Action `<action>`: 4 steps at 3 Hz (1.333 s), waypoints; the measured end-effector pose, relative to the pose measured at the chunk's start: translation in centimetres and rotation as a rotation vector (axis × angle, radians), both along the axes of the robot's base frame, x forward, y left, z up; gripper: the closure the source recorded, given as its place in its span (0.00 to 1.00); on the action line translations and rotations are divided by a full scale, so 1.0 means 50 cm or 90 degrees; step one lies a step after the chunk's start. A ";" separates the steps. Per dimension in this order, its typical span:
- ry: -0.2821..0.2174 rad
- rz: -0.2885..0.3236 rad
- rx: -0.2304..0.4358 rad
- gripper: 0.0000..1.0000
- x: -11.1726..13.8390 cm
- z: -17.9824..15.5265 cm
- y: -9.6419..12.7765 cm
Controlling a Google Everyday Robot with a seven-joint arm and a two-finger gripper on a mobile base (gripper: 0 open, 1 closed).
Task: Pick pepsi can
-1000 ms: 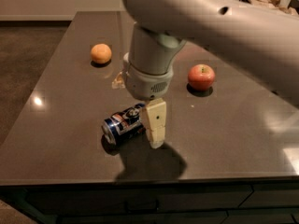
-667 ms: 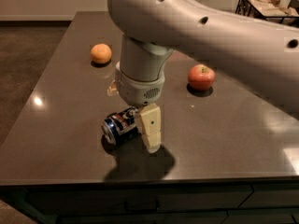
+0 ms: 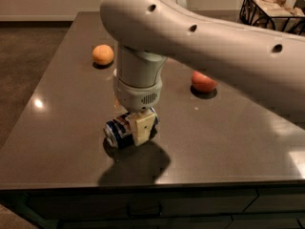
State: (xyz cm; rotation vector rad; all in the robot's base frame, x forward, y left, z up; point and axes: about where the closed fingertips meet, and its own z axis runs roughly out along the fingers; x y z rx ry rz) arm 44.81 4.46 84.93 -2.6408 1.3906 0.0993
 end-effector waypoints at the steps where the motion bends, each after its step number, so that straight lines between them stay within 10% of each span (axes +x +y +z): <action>1: -0.003 -0.006 0.002 0.65 0.005 0.005 -0.004; 3: -0.016 -0.018 0.090 1.00 0.027 0.117 -0.051; 4: -0.025 -0.006 0.151 1.00 0.036 0.198 -0.082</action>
Offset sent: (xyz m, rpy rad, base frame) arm 0.0165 -0.0245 0.0587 0.1511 -0.0049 -0.0380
